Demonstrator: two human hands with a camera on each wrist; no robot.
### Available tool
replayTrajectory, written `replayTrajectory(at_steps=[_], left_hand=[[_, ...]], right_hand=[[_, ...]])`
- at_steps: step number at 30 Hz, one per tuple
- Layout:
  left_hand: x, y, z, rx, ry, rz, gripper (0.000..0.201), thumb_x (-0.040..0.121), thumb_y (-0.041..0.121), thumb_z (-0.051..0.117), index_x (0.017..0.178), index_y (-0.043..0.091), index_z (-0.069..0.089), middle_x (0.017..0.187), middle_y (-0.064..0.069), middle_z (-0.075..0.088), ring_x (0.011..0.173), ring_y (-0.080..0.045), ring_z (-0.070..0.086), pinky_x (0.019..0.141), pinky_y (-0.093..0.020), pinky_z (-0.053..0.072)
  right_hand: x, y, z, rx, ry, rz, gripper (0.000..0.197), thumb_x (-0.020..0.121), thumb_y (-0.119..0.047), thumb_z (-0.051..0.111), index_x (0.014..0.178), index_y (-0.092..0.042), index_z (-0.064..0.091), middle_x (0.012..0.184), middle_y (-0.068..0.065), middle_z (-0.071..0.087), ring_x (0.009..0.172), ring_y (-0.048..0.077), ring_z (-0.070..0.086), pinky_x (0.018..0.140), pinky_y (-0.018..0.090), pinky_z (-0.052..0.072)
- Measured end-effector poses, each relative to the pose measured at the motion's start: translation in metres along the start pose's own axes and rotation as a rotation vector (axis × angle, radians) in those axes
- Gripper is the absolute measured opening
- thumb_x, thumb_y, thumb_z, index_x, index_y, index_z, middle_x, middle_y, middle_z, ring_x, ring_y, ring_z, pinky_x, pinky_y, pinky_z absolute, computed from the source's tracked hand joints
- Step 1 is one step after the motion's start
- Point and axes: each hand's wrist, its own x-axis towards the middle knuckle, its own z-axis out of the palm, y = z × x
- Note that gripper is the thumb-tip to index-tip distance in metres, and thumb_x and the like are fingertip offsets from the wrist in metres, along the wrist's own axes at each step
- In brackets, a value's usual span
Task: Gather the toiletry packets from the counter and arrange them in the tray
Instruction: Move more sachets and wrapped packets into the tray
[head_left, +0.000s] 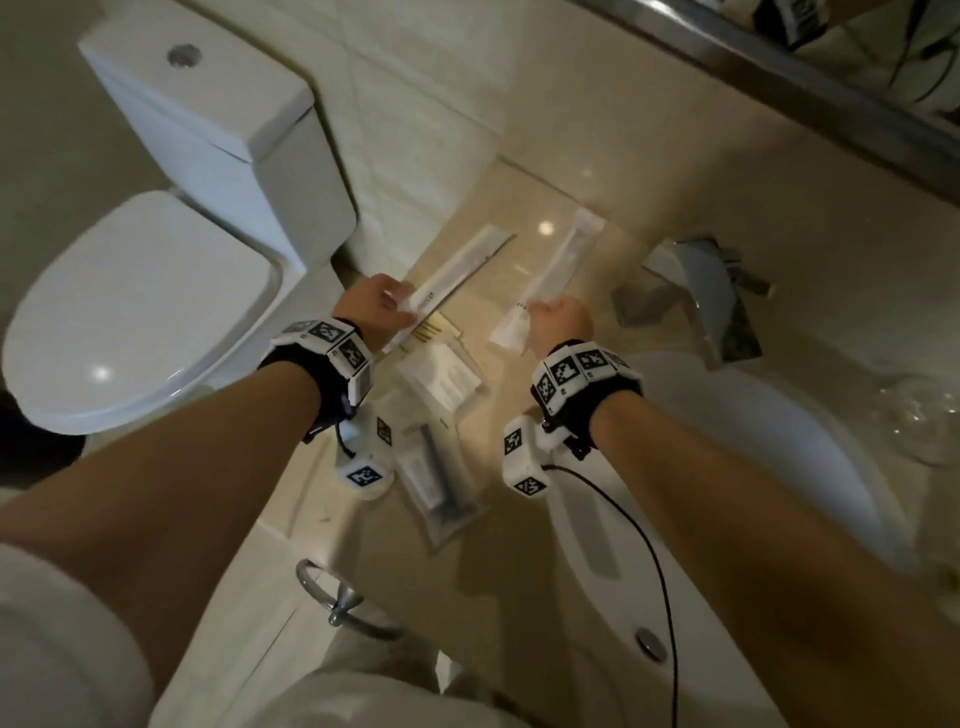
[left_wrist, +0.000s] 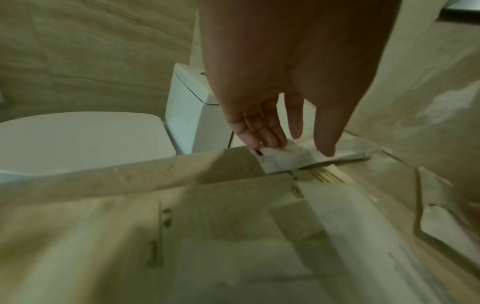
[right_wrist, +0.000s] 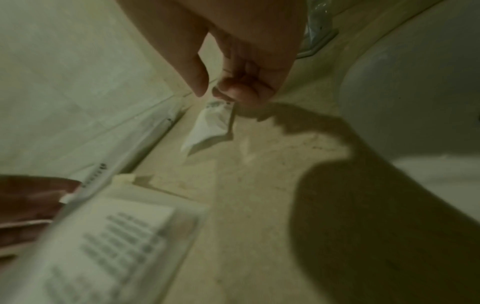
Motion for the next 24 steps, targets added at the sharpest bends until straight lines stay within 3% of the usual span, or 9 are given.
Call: replayTrajectory(at_steps=[2, 5, 10, 12, 14, 16, 19, 22, 24], left_hand=[[0.005, -0.005, 0.000, -0.001, -0.022, 0.000, 0.053, 0.078, 0.024, 0.071, 0.124, 0.007, 0.051, 0.123, -0.016, 0.059, 0.111, -0.030, 0.057, 0.093, -0.035, 0.045], [0.014, -0.007, 0.000, 0.040, -0.012, 0.001, 0.065, 0.075, 0.028, 0.074, 0.130, 0.011, 0.045, 0.124, -0.014, 0.054, 0.113, -0.030, 0.054, 0.096, -0.037, 0.044], [0.025, -0.008, 0.001, 0.079, -0.078, 0.013, 0.060, 0.072, 0.025, 0.076, 0.123, 0.015, 0.048, 0.122, -0.012, 0.053, 0.110, -0.029, 0.053, 0.088, -0.034, 0.044], [0.026, -0.008, 0.001, 0.075, -0.089, 0.015, 0.058, 0.074, 0.023, 0.075, 0.124, 0.016, 0.047, 0.122, -0.011, 0.053, 0.105, -0.026, 0.053, 0.081, -0.029, 0.042], [0.026, -0.010, -0.001, 0.070, -0.098, 0.023, 0.057, 0.074, 0.022, 0.074, 0.124, 0.015, 0.047, 0.122, -0.010, 0.053, 0.098, -0.022, 0.051, 0.079, -0.028, 0.040], [0.026, -0.012, -0.002, 0.061, -0.100, 0.028, 0.058, 0.073, 0.021, 0.075, 0.124, 0.015, 0.047, 0.123, -0.011, 0.054, 0.096, -0.021, 0.052, 0.078, -0.027, 0.041], [0.023, -0.018, -0.005, 0.051, -0.107, 0.018, 0.058, 0.074, 0.018, 0.074, 0.124, 0.015, 0.047, 0.121, -0.010, 0.054, 0.089, -0.018, 0.052, 0.071, -0.022, 0.040], [0.018, -0.024, -0.008, 0.075, -0.093, 0.002, 0.058, 0.073, 0.019, 0.075, 0.124, 0.016, 0.048, 0.120, -0.011, 0.056, 0.096, -0.021, 0.053, 0.081, -0.027, 0.040], [0.016, -0.030, -0.010, 0.085, -0.084, -0.011, 0.055, 0.074, 0.019, 0.074, 0.124, 0.016, 0.049, 0.118, -0.011, 0.058, 0.097, -0.021, 0.053, 0.082, -0.028, 0.039]], right_hand=[[0.004, 0.004, 0.007, -0.002, 0.024, 0.026, 0.028, 0.092, -0.025, 0.052, 0.107, -0.001, 0.053, 0.105, 0.015, 0.061, 0.093, 0.026, 0.059, 0.074, 0.029, 0.042], [0.004, 0.004, 0.014, 0.015, 0.056, 0.061, 0.038, 0.092, -0.027, 0.054, 0.120, -0.003, 0.046, 0.120, 0.012, 0.058, 0.106, 0.029, 0.060, 0.076, 0.030, 0.042], [0.001, -0.006, 0.020, -0.054, 0.105, -0.092, 0.024, 0.090, -0.018, 0.053, 0.111, -0.010, 0.046, 0.112, 0.007, 0.057, 0.092, 0.026, 0.059, 0.072, 0.034, 0.047], [-0.003, -0.010, 0.028, -0.150, 0.001, -0.237, 0.019, 0.089, -0.022, 0.054, 0.105, -0.012, 0.051, 0.105, 0.004, 0.058, 0.093, 0.024, 0.060, 0.079, 0.037, 0.052], [-0.010, -0.014, 0.037, -0.279, -0.131, -0.363, 0.022, 0.087, -0.031, 0.060, 0.100, -0.013, 0.056, 0.104, 0.002, 0.058, 0.093, 0.021, 0.059, 0.083, 0.034, 0.051], [-0.016, -0.017, 0.045, -0.365, -0.236, -0.419, 0.030, 0.084, -0.034, 0.063, 0.106, -0.014, 0.056, 0.106, 0.002, 0.058, 0.094, 0.019, 0.058, 0.083, 0.031, 0.050], [-0.022, -0.023, 0.058, -0.483, -0.291, -0.453, 0.050, 0.079, -0.036, 0.069, 0.118, -0.011, 0.052, 0.119, 0.005, 0.057, 0.110, 0.023, 0.054, 0.095, 0.037, 0.047], [-0.023, -0.027, 0.069, -0.563, -0.281, -0.410, 0.062, 0.074, -0.036, 0.074, 0.124, -0.011, 0.047, 0.125, 0.006, 0.056, 0.115, 0.026, 0.054, 0.098, 0.040, 0.046], [-0.023, -0.027, 0.070, -0.583, -0.304, -0.374, 0.059, 0.075, -0.034, 0.074, 0.123, -0.011, 0.049, 0.124, 0.006, 0.057, 0.115, 0.027, 0.055, 0.097, 0.041, 0.047]])
